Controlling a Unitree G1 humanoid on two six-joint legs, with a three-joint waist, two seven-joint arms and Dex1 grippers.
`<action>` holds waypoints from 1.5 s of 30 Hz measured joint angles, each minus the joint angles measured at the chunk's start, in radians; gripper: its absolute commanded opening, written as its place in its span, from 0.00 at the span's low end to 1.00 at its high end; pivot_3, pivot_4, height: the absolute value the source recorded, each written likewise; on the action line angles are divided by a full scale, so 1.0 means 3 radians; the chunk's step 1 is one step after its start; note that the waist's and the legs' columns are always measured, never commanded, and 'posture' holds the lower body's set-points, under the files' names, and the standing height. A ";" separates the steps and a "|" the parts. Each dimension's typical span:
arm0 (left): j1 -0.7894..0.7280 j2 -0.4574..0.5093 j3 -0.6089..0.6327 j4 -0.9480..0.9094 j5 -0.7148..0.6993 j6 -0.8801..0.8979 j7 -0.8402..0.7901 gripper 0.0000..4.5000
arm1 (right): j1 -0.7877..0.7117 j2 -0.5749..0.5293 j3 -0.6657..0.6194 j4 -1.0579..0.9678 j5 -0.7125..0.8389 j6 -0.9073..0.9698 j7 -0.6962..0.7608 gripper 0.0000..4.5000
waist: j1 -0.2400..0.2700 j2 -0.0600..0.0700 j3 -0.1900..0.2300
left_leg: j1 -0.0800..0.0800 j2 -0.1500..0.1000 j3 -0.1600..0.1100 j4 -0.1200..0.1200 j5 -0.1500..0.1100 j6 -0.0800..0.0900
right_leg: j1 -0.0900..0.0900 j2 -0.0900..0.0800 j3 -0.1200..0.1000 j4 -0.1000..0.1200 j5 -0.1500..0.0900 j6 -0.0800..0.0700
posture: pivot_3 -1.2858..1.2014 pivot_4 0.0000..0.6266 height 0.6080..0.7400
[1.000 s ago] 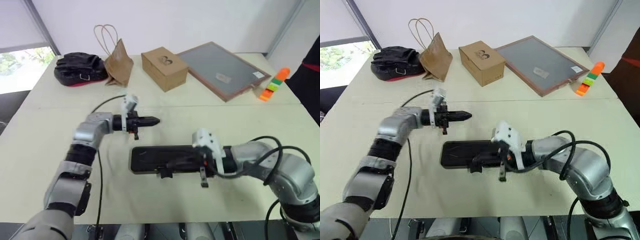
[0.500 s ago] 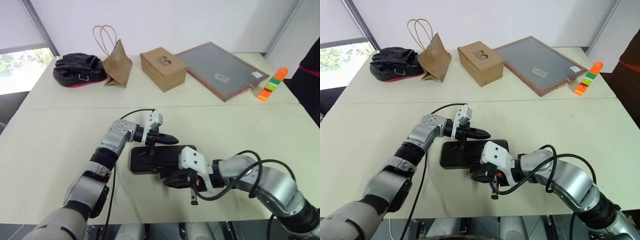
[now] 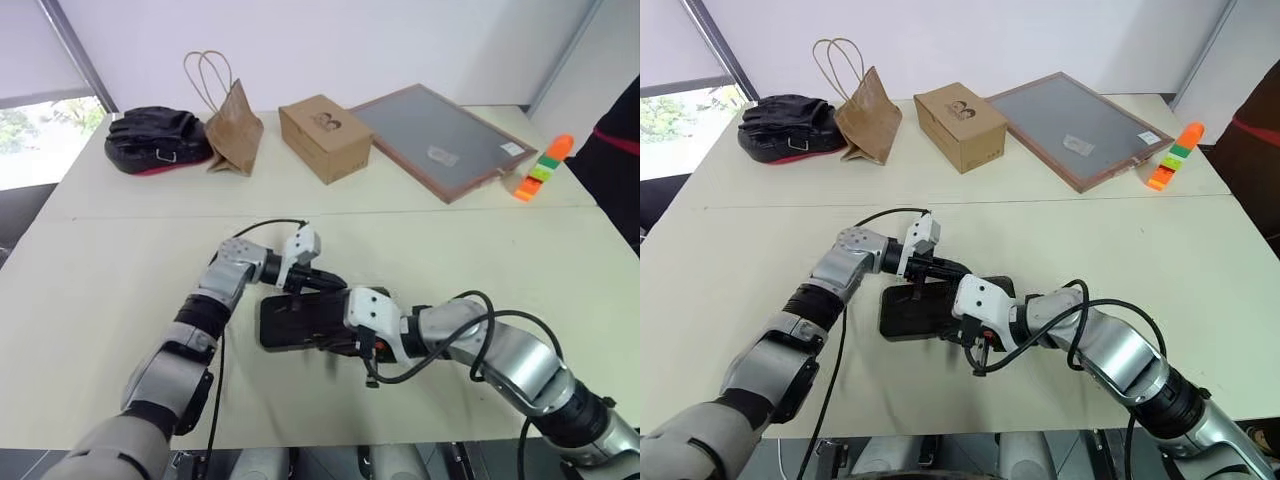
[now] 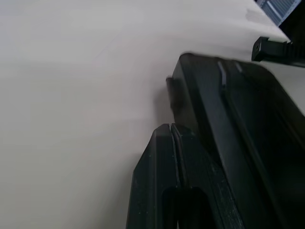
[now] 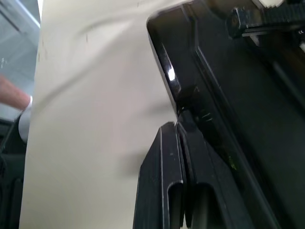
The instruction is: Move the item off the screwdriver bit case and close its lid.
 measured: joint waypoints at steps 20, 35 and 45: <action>0.0117 0.0057 0.0018 -0.0194 0.0080 0.0035 -0.0021 0.00 | -0.0080 0.0026 0.0516 0.0218 -0.0662 -0.0449 0.0065 0.01 | -0.0060 -0.0002 -0.0005 | 0.0008 0.0002 -0.0001 0.0001 0.0001 -0.0001 | 0.0008 0.0007 0.0000 0.0002 0.0000 0.0000 | 0.52 0.24 1.00; 0.0146 0.0075 0.0027 -0.0330 0.0217 -0.0006 -0.0021 0.00 | -0.0275 0.0369 0.0548 0.0267 -0.0658 0.0105 0.0064 0.01 | -0.0085 -0.0005 -0.0008 | 0.0055 0.0010 -0.0002 -0.0004 0.0000 0.0000 | 0.0045 0.0015 0.0002 0.0006 -0.0001 -0.0002 | 0.52 0.24 1.00; 0.0122 0.0093 0.0006 -0.0263 0.0375 -0.0056 -0.0024 0.00 | -0.0365 0.0436 0.0551 0.0233 -0.0659 0.0353 0.0043 0.01 | -0.0085 -0.0007 -0.0010 | 0.0056 0.0009 -0.0002 -0.0004 0.0000 -0.0001 | 0.0044 0.0015 0.0003 0.0009 -0.0001 -0.0002 | 0.52 0.24 1.00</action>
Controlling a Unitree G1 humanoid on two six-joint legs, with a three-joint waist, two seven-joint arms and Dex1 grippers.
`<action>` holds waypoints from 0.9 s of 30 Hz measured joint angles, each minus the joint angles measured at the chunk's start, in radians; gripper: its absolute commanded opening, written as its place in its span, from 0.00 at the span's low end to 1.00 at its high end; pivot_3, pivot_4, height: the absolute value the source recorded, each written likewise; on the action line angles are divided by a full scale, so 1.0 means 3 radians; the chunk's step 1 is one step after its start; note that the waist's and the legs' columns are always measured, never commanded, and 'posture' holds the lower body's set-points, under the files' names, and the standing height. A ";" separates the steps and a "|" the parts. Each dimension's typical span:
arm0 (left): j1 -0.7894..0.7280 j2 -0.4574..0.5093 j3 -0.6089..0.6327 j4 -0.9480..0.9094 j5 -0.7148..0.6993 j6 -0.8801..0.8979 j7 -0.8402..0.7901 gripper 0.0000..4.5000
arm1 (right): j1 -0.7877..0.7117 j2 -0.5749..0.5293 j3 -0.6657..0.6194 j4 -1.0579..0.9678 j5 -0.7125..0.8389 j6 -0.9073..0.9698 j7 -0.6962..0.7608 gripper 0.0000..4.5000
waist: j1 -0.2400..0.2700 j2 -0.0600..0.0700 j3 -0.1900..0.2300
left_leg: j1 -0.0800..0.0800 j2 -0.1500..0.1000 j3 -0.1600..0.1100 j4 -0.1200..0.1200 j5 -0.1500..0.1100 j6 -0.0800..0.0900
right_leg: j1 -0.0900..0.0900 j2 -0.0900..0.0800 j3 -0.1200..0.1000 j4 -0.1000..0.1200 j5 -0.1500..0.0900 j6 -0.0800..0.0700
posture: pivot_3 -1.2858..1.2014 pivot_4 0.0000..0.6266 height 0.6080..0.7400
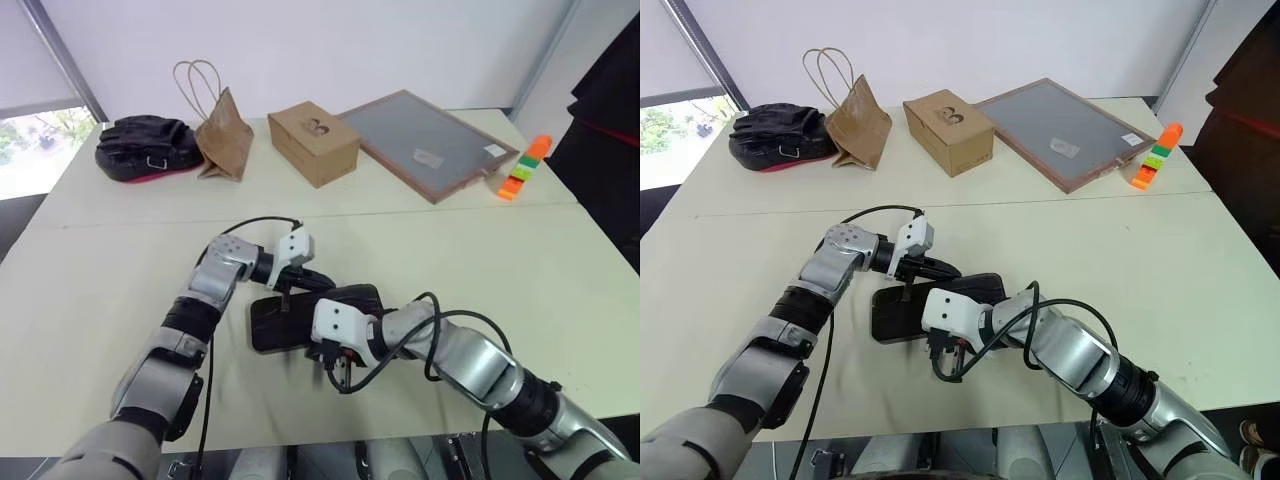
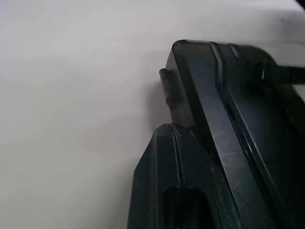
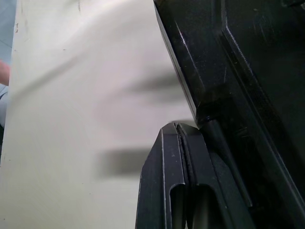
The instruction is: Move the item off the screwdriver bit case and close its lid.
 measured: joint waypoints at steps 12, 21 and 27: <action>-0.0142 -0.0130 -0.0008 0.0512 0.0162 -0.0476 -0.0015 0.00 | -0.0201 -0.0345 0.0432 -0.0082 -0.0365 -0.0394 -0.0005 0.01 | 0.0026 -0.0003 -0.0052 | 0.0004 -0.0005 -0.0002 0.0002 0.0000 0.0000 | 0.0013 -0.0008 -0.0001 -0.0008 0.0000 0.0002 | 0.52 0.24 1.00; -0.0075 -0.0113 0.0004 0.0361 0.0234 -0.0484 -0.0010 0.00 | -0.0201 -0.0369 0.0552 -0.0012 -0.0513 -0.0698 -0.0002 0.01 | 0.0009 -0.0006 -0.0062 | 0.0006 -0.0001 -0.0003 -0.0001 -0.0001 0.0001 | 0.0013 -0.0003 -0.0001 -0.0008 -0.0001 0.0001 | 0.52 0.24 1.00; -0.0139 -0.0333 0.0008 0.0526 0.0281 -0.0807 0.0134 0.00 | -0.0002 -0.0266 -0.0174 -0.0202 0.0141 0.0114 0.0134 0.01 | 0.0120 -0.0003 -0.0065 | 0.0000 -0.0010 -0.0007 0.0002 -0.0003 0.0006 | 0.0017 -0.0016 -0.0005 -0.0015 -0.0001 0.0001 | 0.52 0.24 1.00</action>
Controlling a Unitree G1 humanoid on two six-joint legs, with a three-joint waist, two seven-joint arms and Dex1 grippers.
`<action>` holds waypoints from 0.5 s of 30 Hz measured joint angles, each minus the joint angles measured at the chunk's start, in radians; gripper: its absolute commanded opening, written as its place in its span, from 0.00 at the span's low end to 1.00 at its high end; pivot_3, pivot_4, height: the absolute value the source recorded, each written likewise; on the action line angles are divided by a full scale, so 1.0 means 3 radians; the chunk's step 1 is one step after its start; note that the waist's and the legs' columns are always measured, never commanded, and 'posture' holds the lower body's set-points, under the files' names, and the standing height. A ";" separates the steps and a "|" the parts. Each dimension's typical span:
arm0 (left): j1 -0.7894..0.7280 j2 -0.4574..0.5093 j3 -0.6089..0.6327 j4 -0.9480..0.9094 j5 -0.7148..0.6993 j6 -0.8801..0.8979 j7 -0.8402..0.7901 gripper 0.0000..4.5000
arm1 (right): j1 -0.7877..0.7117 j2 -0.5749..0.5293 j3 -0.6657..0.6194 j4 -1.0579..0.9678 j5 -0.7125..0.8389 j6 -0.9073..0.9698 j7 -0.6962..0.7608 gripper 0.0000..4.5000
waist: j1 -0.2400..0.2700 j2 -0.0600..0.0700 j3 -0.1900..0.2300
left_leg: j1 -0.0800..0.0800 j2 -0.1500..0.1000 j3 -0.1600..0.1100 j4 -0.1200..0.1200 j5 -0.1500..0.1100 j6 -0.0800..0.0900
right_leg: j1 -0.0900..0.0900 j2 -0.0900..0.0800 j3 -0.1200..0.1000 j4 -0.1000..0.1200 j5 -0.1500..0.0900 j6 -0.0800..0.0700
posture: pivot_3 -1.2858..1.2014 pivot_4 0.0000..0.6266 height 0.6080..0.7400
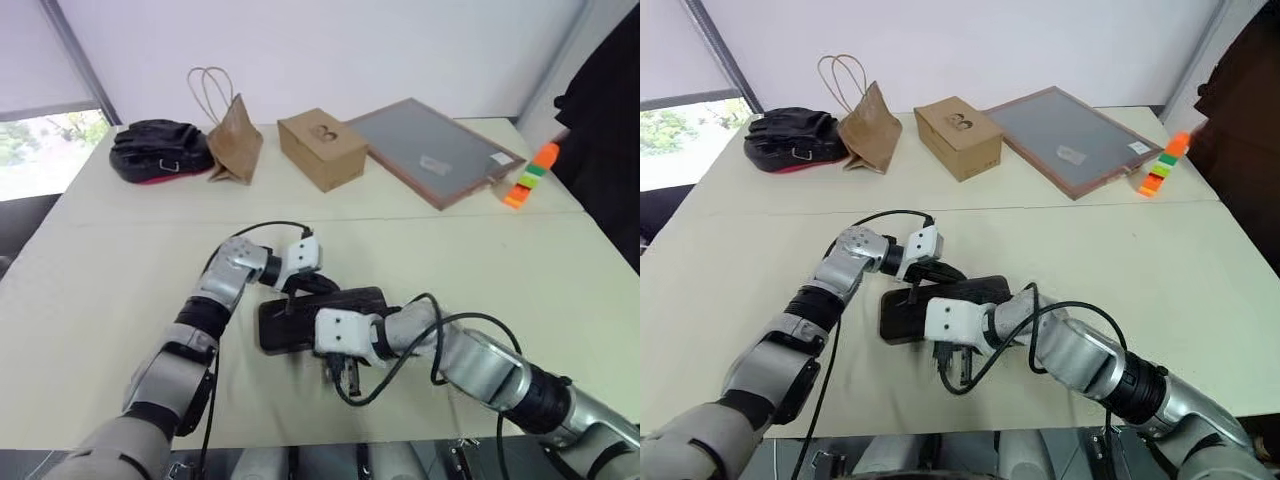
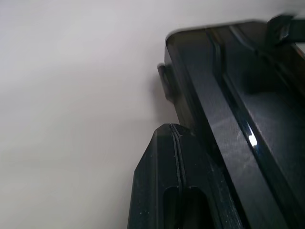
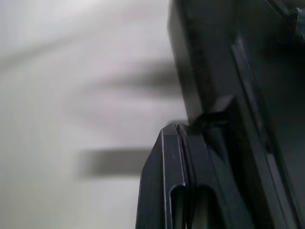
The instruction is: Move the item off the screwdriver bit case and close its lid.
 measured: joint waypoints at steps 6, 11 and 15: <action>-0.0121 -0.0129 0.0001 0.0229 -0.0046 -0.0138 -0.0027 0.00 | 0.0052 -0.0185 -0.0860 -0.0355 0.0429 0.0476 0.0007 0.01 | 0.0076 0.0000 0.0000 | 0.0000 -0.0005 0.0003 -0.0001 -0.0009 0.0014 | 0.0004 -0.0008 -0.0002 -0.0011 -0.0004 0.0006 | 0.52 0.24 1.00; -0.0133 -0.0125 0.0001 0.0245 -0.0067 -0.0162 -0.0086 0.00 | 0.0151 -0.0217 -0.0773 -0.0404 0.0478 0.0504 -0.0113 0.01 | 0.0066 0.0000 0.0000 | -0.0004 -0.0005 0.0005 -0.0002 -0.0010 0.0015 | 0.0000 -0.0008 -0.0002 -0.0011 -0.0007 0.0010 | 0.52 0.24 1.00; -0.0123 -0.0125 0.0000 0.0227 -0.0068 -0.0162 -0.0095 0.00 | 0.0151 -0.0197 -0.0731 -0.0404 0.0512 0.0503 -0.0183 0.01 | 0.0065 0.0000 0.0000 | -0.0004 -0.0004 0.0005 -0.0002 -0.0010 0.0016 | 0.0000 -0.0008 -0.0002 -0.0011 -0.0008 0.0011 | 0.52 0.24 1.00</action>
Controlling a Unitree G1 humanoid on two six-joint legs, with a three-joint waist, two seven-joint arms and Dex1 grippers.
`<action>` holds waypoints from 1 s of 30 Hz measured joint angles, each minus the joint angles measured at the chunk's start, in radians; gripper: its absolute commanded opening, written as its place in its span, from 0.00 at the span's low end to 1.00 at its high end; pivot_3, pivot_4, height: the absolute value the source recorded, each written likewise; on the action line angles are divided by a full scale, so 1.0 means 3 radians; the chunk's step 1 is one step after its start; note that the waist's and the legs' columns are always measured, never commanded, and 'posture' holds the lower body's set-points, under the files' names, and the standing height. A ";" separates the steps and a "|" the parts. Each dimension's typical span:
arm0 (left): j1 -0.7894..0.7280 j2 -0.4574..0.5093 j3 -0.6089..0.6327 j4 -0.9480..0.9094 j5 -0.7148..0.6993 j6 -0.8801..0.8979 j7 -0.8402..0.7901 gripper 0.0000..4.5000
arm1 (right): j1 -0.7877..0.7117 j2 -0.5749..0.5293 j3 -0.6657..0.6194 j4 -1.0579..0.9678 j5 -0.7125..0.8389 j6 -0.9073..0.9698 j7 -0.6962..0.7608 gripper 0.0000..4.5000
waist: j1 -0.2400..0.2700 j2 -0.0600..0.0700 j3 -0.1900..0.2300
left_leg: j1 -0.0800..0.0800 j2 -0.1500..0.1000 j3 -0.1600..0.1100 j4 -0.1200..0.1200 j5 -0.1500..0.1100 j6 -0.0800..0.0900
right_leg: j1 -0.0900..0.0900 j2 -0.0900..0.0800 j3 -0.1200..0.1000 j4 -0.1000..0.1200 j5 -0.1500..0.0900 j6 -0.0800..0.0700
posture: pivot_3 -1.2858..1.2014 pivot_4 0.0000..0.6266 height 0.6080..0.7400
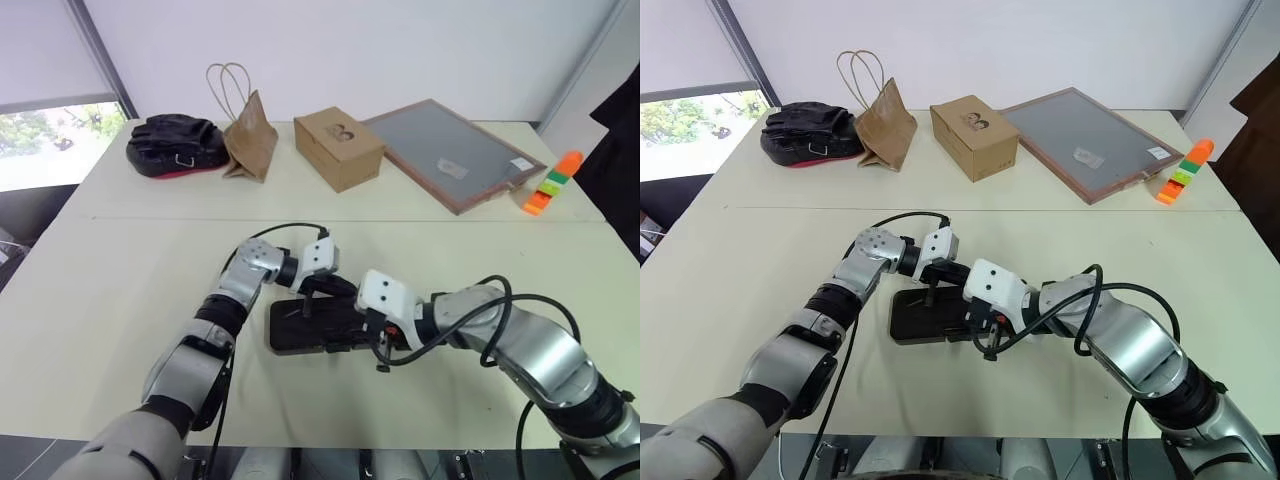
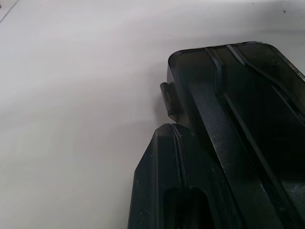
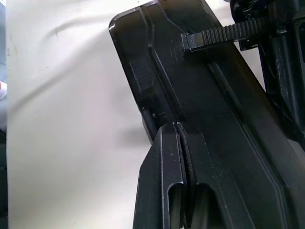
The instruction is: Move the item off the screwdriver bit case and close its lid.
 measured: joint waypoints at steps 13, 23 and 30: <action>0.0004 0.0030 0.0000 -0.0002 -0.0004 0.0000 0.0000 0.00 | -0.0053 0.0048 -0.0225 -0.0164 0.0416 0.0143 -0.0010 0.01 | -0.0001 0.0000 0.0000 | 0.0000 0.0001 0.0000 -0.0001 -0.0001 0.0001 | 0.0000 0.0000 0.0000 -0.0001 -0.0001 0.0002 | 0.52 0.24 1.00; 0.0012 0.0048 -0.0001 -0.0060 -0.0008 0.0123 -0.0012 0.00 | 0.0201 -0.0061 0.0280 -0.0081 0.0206 -0.0213 -0.0140 0.01 | -0.0013 -0.0001 0.0001 | 0.0000 0.0001 0.0001 -0.0001 -0.0001 0.0002 | 0.0000 0.0000 0.0000 -0.0002 -0.0003 0.0004 | 0.52 0.24 1.00; 0.0056 0.0155 -0.0004 -0.0175 -0.0011 0.0258 -0.0082 0.00 | 0.0160 -0.0063 0.0769 0.0293 -0.0325 -0.0722 -0.0254 0.01 | -0.0104 -0.0003 0.0002 | -0.0001 0.0002 0.0002 -0.0003 -0.0001 0.0001 | -0.0006 0.0002 0.0001 0.0002 -0.0003 0.0005 | 0.52 0.24 1.00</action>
